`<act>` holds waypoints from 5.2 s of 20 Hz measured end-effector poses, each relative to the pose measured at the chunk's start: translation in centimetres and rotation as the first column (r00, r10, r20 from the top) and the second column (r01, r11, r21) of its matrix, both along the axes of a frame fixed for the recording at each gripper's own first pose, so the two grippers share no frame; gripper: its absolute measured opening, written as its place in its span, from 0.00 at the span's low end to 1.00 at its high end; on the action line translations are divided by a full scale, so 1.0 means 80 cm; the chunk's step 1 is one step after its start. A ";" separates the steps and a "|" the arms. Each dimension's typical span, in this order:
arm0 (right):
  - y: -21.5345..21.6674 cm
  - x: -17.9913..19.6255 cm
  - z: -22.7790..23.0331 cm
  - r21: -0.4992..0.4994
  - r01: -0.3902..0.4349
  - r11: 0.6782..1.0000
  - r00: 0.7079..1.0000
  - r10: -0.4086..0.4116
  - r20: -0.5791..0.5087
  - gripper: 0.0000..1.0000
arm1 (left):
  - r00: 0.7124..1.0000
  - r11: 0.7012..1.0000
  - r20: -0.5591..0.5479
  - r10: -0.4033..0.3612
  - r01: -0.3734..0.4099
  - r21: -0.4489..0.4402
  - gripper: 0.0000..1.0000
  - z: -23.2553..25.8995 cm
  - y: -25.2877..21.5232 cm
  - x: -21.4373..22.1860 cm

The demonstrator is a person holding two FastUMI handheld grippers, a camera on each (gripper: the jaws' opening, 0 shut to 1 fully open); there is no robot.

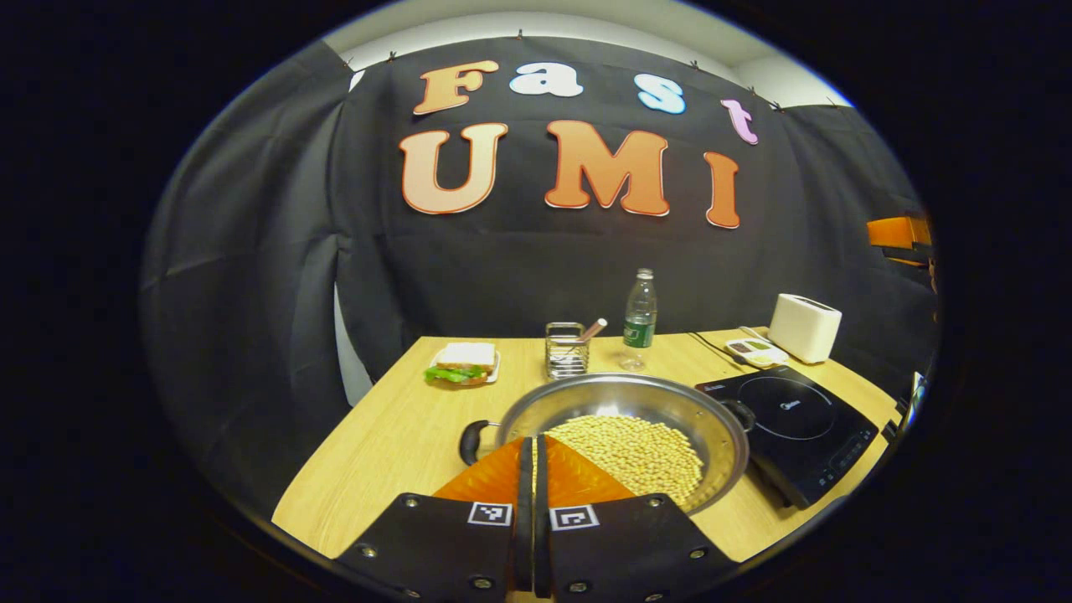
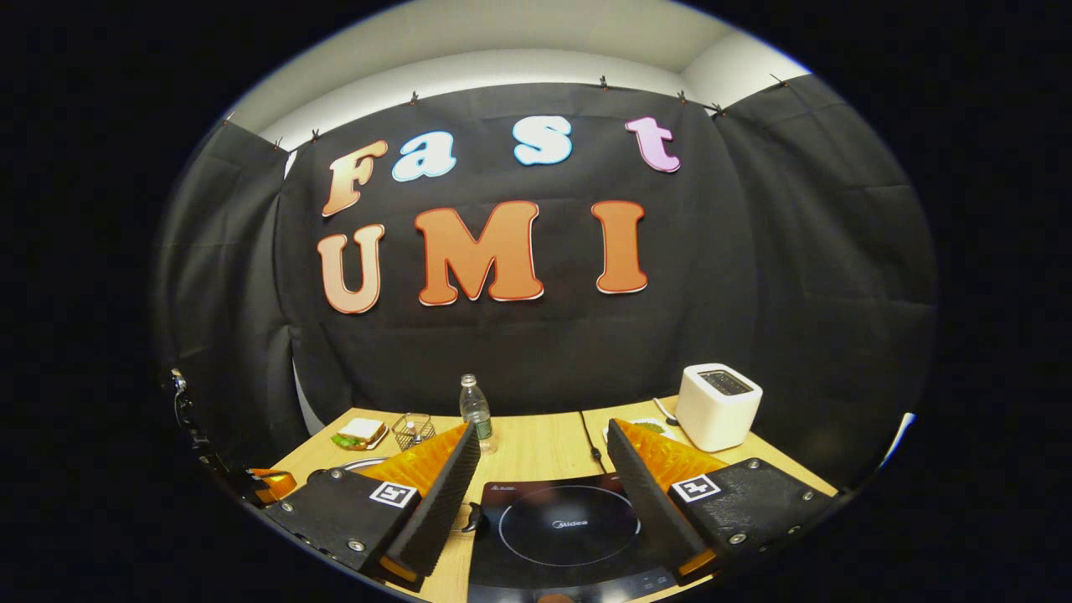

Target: First push the handle of the pot to place it horizontally, then grasp the pot with both hands and set it on the induction cooktop.

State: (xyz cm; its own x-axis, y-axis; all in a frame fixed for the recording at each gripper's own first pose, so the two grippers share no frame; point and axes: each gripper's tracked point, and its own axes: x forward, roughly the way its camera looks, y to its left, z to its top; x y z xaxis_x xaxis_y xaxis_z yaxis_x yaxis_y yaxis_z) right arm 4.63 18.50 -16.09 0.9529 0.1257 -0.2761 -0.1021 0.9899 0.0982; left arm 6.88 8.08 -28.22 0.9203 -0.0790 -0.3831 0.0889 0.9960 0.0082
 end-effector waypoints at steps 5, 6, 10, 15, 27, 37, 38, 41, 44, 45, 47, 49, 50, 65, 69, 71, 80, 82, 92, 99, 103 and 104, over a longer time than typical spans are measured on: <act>0.050 0.027 -0.078 -0.012 -0.015 1.000 0.995 0.014 -0.102 0.95 | 0.998 0.997 -0.054 -0.025 0.021 -0.070 0.35 -0.041 0.012 0.018; 0.059 0.029 -0.095 -0.014 -0.020 1.000 0.991 0.018 -0.134 0.95 | 0.998 0.997 -0.060 -0.028 0.023 -0.073 0.41 -0.047 0.015 0.026; 0.103 0.040 -0.167 -0.029 -0.083 0.996 0.963 0.073 -0.260 0.95 | 0.997 0.995 -0.072 -0.031 0.024 -0.095 0.61 -0.063 0.021 0.054; 0.123 0.041 -0.247 -0.060 -0.122 0.991 0.909 0.088 -0.406 0.96 | 0.996 0.999 -0.087 -0.029 0.025 -0.046 0.71 -0.079 0.028 0.083; 0.157 0.035 -0.317 -0.071 -0.181 0.981 0.847 0.119 -0.519 0.90 | 0.976 0.997 -0.206 -0.063 0.052 -0.058 0.73 -0.132 0.026 0.103; 0.159 0.035 -0.321 0.014 -0.152 0.988 0.830 0.135 -0.540 0.46 | 0.963 0.997 -0.268 0.043 -0.059 -0.051 0.42 -0.124 0.039 0.081; 0.156 0.032 -0.315 0.031 -0.150 0.988 0.829 0.143 -0.541 0.46 | 0.964 0.996 -0.260 0.049 -0.066 -0.054 0.43 -0.118 0.037 0.079; 0.144 0.031 -0.280 0.046 -0.151 0.987 0.851 0.154 -0.502 0.43 | 0.975 0.997 -0.218 0.051 -0.063 -0.046 0.42 -0.080 0.027 0.063; 0.123 0.026 -0.244 0.054 -0.146 0.988 0.868 0.154 -0.472 0.43 | 0.984 0.997 -0.175 0.042 -0.051 -0.049 0.45 -0.041 0.010 0.052; 0.113 0.025 -0.232 0.052 -0.142 0.989 0.877 0.150 -0.457 0.43 | 0.986 0.997 -0.164 0.037 -0.047 -0.057 0.43 -0.031 0.002 0.050; 0.094 0.020 -0.213 0.050 -0.135 0.990 0.887 0.143 -0.440 0.42 | 0.988 0.997 -0.150 0.026 -0.037 -0.069 0.43 -0.012 -0.016 0.046; 0.073 0.017 -0.196 0.052 -0.123 0.991 0.894 0.133 -0.427 0.43 | 0.990 0.997 -0.143 0.014 -0.025 -0.079 0.43 0.000 -0.037 0.040; 0.059 0.015 -0.191 0.051 -0.119 0.992 0.897 0.130 -0.423 0.42 | 0.990 0.996 -0.143 0.008 -0.020 -0.084 0.43 0.005 -0.049 0.036; -0.115 0.013 -0.181 0.044 -0.003 0.999 0.903 0.022 -0.430 0.42 | 0.979 0.982 -0.164 -0.117 0.090 -0.163 0.42 0.015 -0.232 0.023; -0.151 0.028 -0.200 0.042 0.011 0.999 0.897 0.008 -0.443 0.42 | 0.972 0.979 -0.192 -0.137 0.104 -0.173 0.44 0.000 -0.280 0.033; -0.165 0.036 -0.215 0.036 0.012 0.999 0.891 0.006 -0.454 0.42 | 0.966 0.980 -0.215 -0.143 0.108 -0.164 0.43 -0.013 -0.296 0.037; -0.194 0.049 -0.259 0.046 0.031 0.998 0.871 -0.005 -0.491 0.42 | 0.948 0.981 -0.281 -0.151 0.108 -0.162 0.44 -0.059 -0.341 0.055; -0.194 0.049 -0.262 0.045 0.034 0.998 0.865 -0.007 -0.501 0.43 | 0.943 0.980 -0.296 -0.150 0.102 -0.173 0.43 -0.064 -0.344 0.056; -0.203 0.054 -0.196 0.030 0.044 0.999 0.918 -0.028 -0.395 0.92 | 0.990 0.982 -0.087 -0.110 0.095 -0.163 0.59 0.044 -0.323 0.058; -0.204 0.012 -0.040 0.003 0.020 1.000 0.986 -0.019 -0.164 0.96 | 0.977 0.993 0.208 -0.053 0.074 -0.096 0.85 0.235 -0.280 0.012; -0.206 -0.021 0.063 0.002 0.008 1.000 0.999 -0.007 -0.033 1.00 | 0.940 0.993 0.341 -0.028 0.066 -0.100 0.84 0.357 -0.238 -0.033; -0.207 -0.032 0.089 0.010 0.003 1.000 1.000 -0.003 -0.003 0.95 | 0.928 0.994 0.372 -0.021 0.059 -0.091 0.84 0.388 -0.222 -0.043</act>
State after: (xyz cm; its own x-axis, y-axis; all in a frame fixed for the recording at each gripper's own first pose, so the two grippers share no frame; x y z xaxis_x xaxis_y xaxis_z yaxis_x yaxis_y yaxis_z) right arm 2.04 1.95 -8.93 0.9523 0.1258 -0.2779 -0.0991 0.9892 0.1082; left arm 3.46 -9.64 2.80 0.9904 -0.1385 -0.0045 0.1381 0.9892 -0.0501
